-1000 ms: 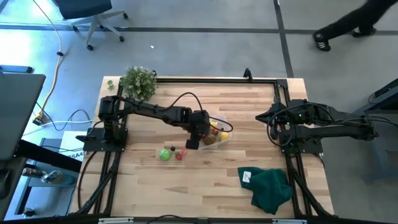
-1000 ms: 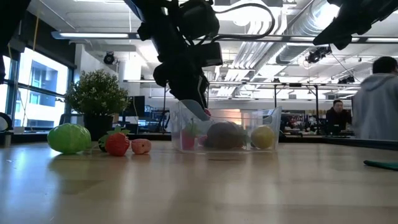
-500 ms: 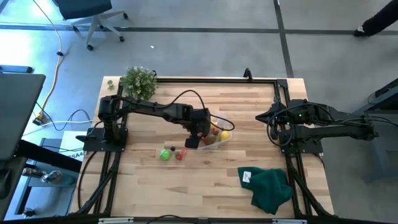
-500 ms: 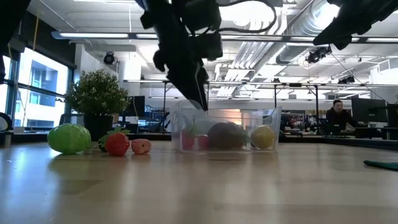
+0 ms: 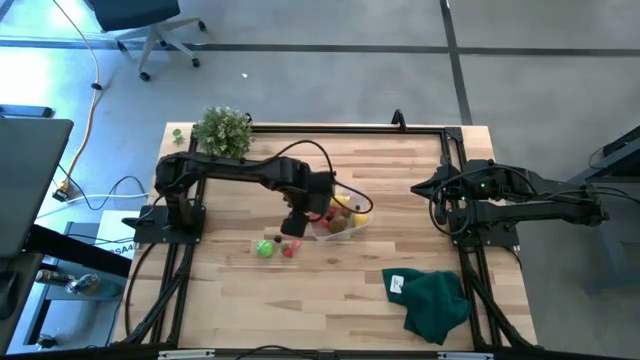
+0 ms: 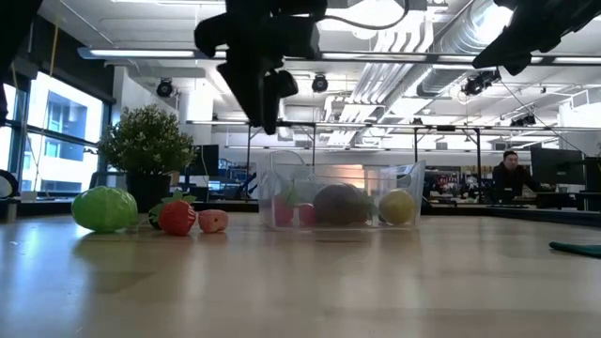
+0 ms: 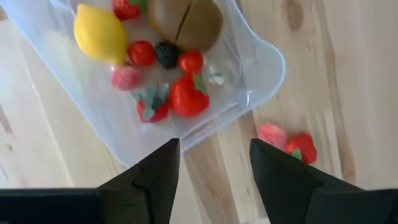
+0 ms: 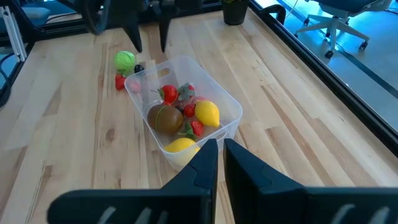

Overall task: Pick and placing Produce into tupperware
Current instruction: Put the green cabbage into the transparent bin

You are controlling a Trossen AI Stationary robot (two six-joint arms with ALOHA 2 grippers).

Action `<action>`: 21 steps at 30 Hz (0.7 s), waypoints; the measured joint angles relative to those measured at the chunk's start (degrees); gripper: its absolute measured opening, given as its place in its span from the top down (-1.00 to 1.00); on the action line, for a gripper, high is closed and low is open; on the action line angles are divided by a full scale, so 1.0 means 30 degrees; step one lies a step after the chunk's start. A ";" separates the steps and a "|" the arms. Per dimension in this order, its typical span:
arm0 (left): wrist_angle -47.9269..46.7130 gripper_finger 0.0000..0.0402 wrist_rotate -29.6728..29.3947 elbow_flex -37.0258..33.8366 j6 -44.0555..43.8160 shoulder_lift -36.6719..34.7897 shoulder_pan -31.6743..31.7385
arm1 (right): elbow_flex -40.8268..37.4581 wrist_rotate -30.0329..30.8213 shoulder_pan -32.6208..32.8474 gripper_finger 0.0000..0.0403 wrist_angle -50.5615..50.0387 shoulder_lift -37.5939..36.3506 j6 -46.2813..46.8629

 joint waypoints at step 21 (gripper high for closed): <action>0.3956 0.06 0.1012 -1.1461 -0.8612 -0.9589 -0.0565 | 0.0000 0.0016 0.0007 0.91 0.0000 0.0003 -0.0007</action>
